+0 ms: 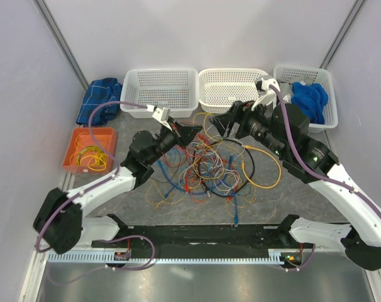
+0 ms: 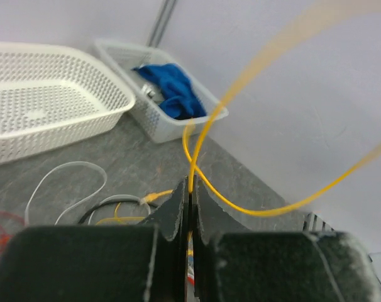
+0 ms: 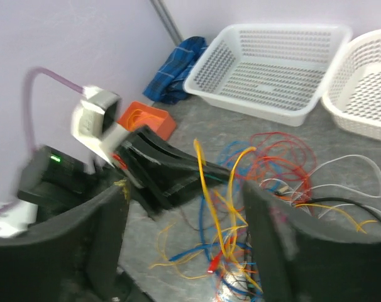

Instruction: Untangle the cables

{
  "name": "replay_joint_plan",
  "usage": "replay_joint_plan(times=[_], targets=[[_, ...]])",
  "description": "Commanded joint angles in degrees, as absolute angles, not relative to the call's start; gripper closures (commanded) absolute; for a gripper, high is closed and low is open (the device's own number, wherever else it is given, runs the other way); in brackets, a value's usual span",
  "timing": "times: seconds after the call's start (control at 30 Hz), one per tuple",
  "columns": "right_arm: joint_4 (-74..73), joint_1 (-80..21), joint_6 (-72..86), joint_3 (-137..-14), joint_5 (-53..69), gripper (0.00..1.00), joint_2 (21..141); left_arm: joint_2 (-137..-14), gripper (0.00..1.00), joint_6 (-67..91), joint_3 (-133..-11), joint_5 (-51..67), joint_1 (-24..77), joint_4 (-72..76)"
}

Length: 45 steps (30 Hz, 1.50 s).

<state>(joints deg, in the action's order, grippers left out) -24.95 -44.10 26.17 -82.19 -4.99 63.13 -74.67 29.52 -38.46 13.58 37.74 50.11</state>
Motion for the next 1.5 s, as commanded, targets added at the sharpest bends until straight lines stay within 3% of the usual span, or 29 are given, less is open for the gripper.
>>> replay_joint_plan(times=[0.0,0.03,0.13,0.27,0.47,0.6,1.1,1.47], targets=[[-23.20,-44.21,25.14,-77.27,-11.06,0.06,58.28,-64.87,0.98,26.46,-55.30,-1.29,37.18,11.41],[-22.59,-44.21,25.14,-74.56,-12.03,0.03,57.58,-64.43,0.98,26.02,-58.94,-5.67,36.92,-3.02],[-19.97,-44.21,26.10,-68.06,-14.06,0.02,54.85,-64.34,0.98,26.63,-70.11,-12.11,34.29,-21.63],[-16.44,-44.21,28.21,-60.83,-15.21,0.02,52.12,-59.96,0.98,30.84,-76.19,-7.66,21.23,-29.78],[-13.54,-44.21,30.23,-54.76,-13.01,0.02,50.80,-58.79,0.98,31.38,-84.34,-2.02,5.82,-36.01],[-11.96,-44.21,30.41,-52.12,-12.74,0.02,50.27,-63.62,0.98,29.53,-89.99,-9.20,3.61,-41.38],[-6.25,-44.21,31.90,-43.77,-8.70,0.02,52.21,-74.00,0.98,49.47,-85.26,-30.82,-9.75,-44.65],[1.84,-44.21,36.12,-34.72,-3.52,0.02,53.87,-78.66,0.98,59.14,-83.24,-36.12,-16.43,-44.12]])
